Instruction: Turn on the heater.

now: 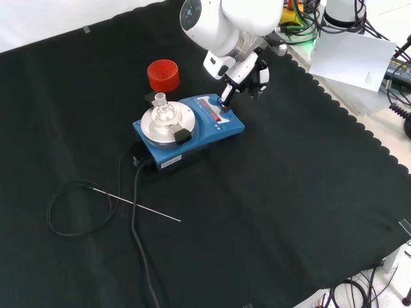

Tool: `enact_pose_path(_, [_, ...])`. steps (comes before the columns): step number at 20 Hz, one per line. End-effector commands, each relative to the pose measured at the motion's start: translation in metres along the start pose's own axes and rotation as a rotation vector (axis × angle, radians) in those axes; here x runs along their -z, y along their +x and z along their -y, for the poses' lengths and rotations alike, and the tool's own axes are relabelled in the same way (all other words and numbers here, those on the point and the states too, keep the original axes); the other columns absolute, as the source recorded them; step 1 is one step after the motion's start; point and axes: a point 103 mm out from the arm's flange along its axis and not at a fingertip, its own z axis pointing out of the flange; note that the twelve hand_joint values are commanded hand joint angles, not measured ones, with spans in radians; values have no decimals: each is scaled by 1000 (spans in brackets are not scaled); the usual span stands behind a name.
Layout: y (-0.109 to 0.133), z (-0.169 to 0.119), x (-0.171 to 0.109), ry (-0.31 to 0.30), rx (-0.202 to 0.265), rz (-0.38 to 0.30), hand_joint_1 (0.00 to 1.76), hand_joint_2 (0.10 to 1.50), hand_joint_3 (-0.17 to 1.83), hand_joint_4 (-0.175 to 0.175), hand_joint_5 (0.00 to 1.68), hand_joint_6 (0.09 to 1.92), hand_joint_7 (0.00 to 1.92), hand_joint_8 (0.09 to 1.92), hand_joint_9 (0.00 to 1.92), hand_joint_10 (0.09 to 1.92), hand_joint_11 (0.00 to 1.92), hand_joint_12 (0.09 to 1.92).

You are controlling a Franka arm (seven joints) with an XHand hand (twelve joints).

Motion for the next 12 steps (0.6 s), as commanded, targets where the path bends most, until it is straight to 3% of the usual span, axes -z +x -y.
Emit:
enact_pose_path(1, [0,0,-1,2,-3,-3,1402,687,985,-57,306,540,1541,1357,1689,1223,1543,1323])
enact_pose_path(12, [-1,0,-1,-3,-4,-7,1401,685,989,-57,308,540,1542,1358,1693,1220,1545,1325])
